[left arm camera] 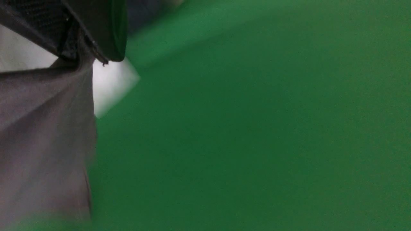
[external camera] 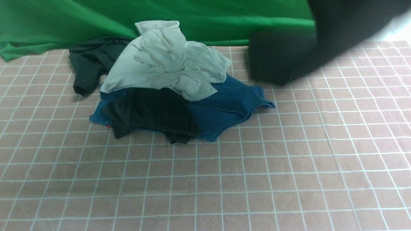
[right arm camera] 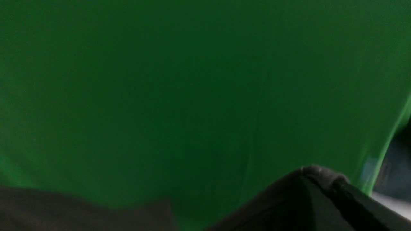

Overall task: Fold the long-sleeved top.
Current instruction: Spread the long sleeves with your arms and place them on the tabletop

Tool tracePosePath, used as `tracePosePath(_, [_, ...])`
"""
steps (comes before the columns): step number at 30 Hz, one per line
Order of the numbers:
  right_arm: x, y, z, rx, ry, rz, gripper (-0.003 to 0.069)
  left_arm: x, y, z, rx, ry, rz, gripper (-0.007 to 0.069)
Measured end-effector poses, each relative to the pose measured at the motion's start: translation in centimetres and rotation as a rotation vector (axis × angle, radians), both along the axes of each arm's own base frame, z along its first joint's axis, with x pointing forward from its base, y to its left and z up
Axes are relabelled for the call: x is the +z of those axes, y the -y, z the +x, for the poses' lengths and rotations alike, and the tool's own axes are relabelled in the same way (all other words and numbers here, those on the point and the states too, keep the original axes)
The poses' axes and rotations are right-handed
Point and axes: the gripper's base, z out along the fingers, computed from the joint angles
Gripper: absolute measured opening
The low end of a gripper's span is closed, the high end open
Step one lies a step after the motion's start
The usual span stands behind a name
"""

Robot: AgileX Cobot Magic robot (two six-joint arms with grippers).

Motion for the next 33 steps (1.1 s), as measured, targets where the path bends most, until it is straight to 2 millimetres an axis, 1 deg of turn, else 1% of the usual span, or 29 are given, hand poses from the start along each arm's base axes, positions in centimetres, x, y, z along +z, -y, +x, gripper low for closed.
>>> tracePosePath(1, [-0.6, -0.1, 0.2, 0.000, -0.054, -0.003, 0.0055, -3.0, -0.2, 0.4, 0.016, -0.082, 0.019, 0.0011])
tracePosePath(2, [-1.1, -0.1, 0.7, 0.000, -0.087, -0.001, 0.0055, -2.9, -0.2, 0.3, 0.020, -0.078, 0.021, 0.0011])
tracePosePath(3, [-2.2, -0.2, 0.9, 0.004, -0.164, 0.000, 0.0055, -6.8, -0.5, 0.3, 0.046, -0.166, 0.041, 0.0011])
tracePosePath(5, [-4.8, -0.5, 1.2, 0.012, -0.307, 0.007, 0.0055, -12.3, -0.8, -0.6, 0.074, -0.258, 0.065, 0.0011])
tracePosePath(6, [-5.3, -0.5, 1.1, 0.012, -0.332, 0.009, 0.0055, -12.7, -0.9, -0.7, 0.076, -0.262, 0.069, 0.0011])
tracePosePath(7, [-6.5, -0.5, 0.9, 0.013, -0.384, 0.013, 0.0055, -14.0, -0.9, -1.1, 0.078, -0.276, 0.074, 0.0011])
tracePosePath(8, [-8.9, -0.6, 0.9, 0.013, -0.480, 0.019, 0.0055, -16.1, -1.0, -1.9, 0.078, -0.294, 0.078, 0.0011])
tracePosePath(9, [-9.4, -0.6, 0.4, 0.013, -0.492, 0.023, 0.0055, -16.5, -1.0, -2.1, 0.078, -0.296, 0.079, 0.0011])
tracePosePath(10, [-12.5, -0.5, 0.3, 0.003, -0.570, 0.041, 0.0055, -18.0, -1.0, -2.7, 0.077, -0.313, 0.082, 0.0011])
tracePosePath(11, [-14.4, -0.5, -0.2, -0.012, -0.590, 0.058, 0.0055, -19.2, -1.1, -3.1, 0.076, -0.335, 0.084, 0.0011])
tracePosePath(12, [-15.5, -0.4, -0.3, -0.019, -0.604, 0.065, 0.0055, -19.6, -1.1, -3.2, 0.075, -0.343, 0.084, 0.0011])
tracePosePath(13, [-17.5, -0.4, -0.7, -0.032, -0.631, 0.077, 0.0055, -20.2, -1.1, -3.5, 0.076, -0.361, 0.085, 0.0011])
tracePosePath(14, [-18.9, -0.4, -1.2, -0.037, -0.651, 0.089, 0.0055, -20.5, -1.1, -3.6, 0.079, -0.370, 0.082, 0.0011])
tracePosePath(15, [-19.4, -0.4, -1.4, -0.037, -0.664, 0.092, 0.0055, -20.6, -1.1, -3.6, 0.081, -0.372, 0.080, 0.0011])
tracePosePath(16, [-20.8, -0.6, -2.3, -0.028, -0.699, 0.110, 0.0055, -20.7, -1.1, -3.6, 0.089, -0.374, 0.074, 0.0011])
tracePosePath(17, [-20.7, -0.6, -2.4, -0.025, -0.696, 0.113, 0.0055, -20.7, -1.1, -3.6, 0.090, -0.373, 0.073, 0.0011])
tracePosePath(18, [-21.2, -0.9, -3.6, 0.000, -0.715, 0.129, 0.0055, -20.6, -1.2, -3.6, 0.102, -0.366, 0.072, 0.0011])
tracePosePath(19, [-21.1, -1.1, -4.5, 0.025, -0.718, 0.136, 0.0055, -20.6, -1.3, -3.5, 0.112, -0.364, 0.074, 0.0011])
tracePosePath(20, [-21.1, -1.1, -4.5, 0.025, -0.719, 0.135, 0.0055, -20.6, -1.3, -3.5, 0.114, -0.363, 0.074, 0.0011])
tracePosePath(21, [-20.4, -1.5, -5.9, 0.061, -0.695, 0.146, 0.0056, -20.5, -1.5, -3.5, 0.139, -0.359, 0.075, 0.0011])
tracePosePath(27, [-17.2, -2.0, -11.1, 0.106, -0.535, 0.155, 0.0059, -20.3, -2.0, -3.4, 0.208, -0.332, 0.061, 0.0011])
tracePosePath(29, [-16.8, -2.0, -11.8, 0.110, -0.509, 0.156, 0.0059, -20.3, -2.0, -3.3, 0.213, -0.324, 0.054, 0.0011])
tracePosePath(30, [-16.3, -2.1, -12.8, 0.115, -0.475, 0.158, 0.0060, -20.2, -2.0, -3.2, 0.220, -0.309, 0.041, 0.0011])
tracePosePath(33, [-16.1, -2.1, -13.1, 0.115, -0.457, 0.160, 0.0061, -20.1, -2.0, -3.2, 0.220, -0.298, 0.039, 0.0011])
